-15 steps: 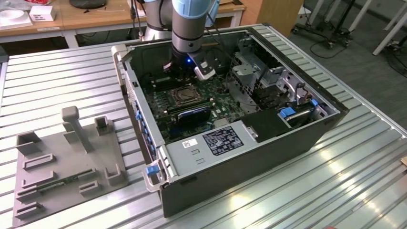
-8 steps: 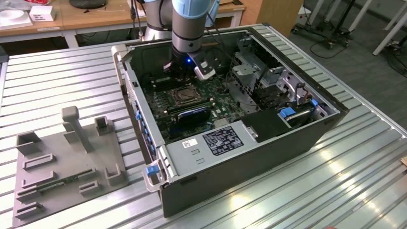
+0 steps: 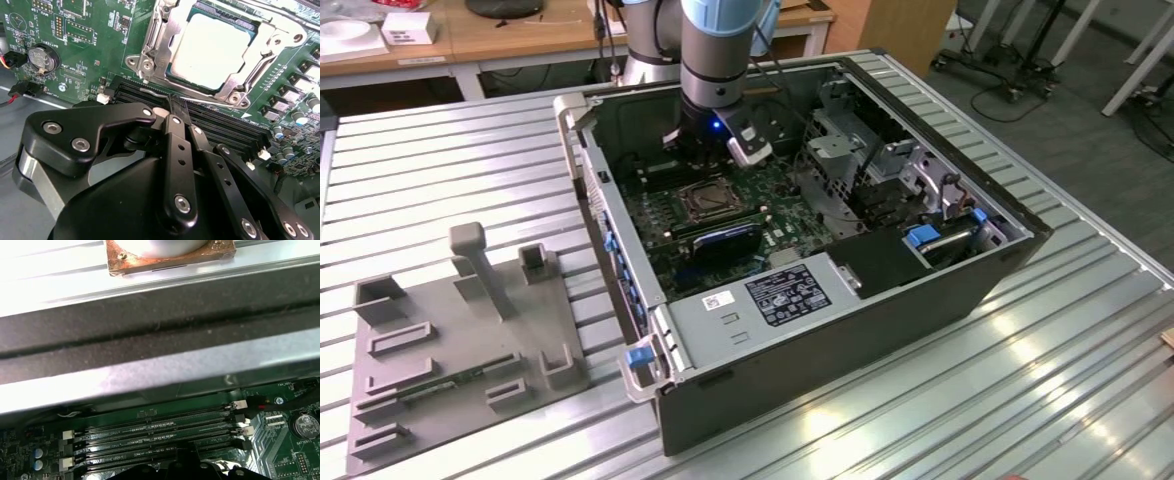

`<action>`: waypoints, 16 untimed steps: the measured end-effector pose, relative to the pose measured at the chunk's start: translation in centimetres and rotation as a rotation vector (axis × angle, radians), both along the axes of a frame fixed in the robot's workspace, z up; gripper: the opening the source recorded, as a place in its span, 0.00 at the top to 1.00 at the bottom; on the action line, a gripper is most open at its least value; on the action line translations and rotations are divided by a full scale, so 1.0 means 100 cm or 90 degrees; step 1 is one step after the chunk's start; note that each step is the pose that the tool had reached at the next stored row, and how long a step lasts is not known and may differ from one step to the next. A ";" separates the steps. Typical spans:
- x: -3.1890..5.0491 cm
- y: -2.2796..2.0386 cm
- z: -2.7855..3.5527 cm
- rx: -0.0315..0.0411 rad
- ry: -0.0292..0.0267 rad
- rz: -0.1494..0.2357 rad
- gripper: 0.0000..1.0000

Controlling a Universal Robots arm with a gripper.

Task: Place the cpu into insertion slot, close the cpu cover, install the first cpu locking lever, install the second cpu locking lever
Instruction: 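Install the first cpu locking lever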

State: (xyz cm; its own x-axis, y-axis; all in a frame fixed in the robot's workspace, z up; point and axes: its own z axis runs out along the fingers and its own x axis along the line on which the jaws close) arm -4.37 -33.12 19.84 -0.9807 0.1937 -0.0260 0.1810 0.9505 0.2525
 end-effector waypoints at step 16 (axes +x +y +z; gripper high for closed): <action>-0.0002 0.0006 0.0002 -0.0003 0.0002 -0.035 0.89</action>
State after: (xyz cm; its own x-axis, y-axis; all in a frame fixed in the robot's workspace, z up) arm -4.39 -33.07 19.87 -0.9687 0.2470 -0.0259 0.2328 0.9393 0.2519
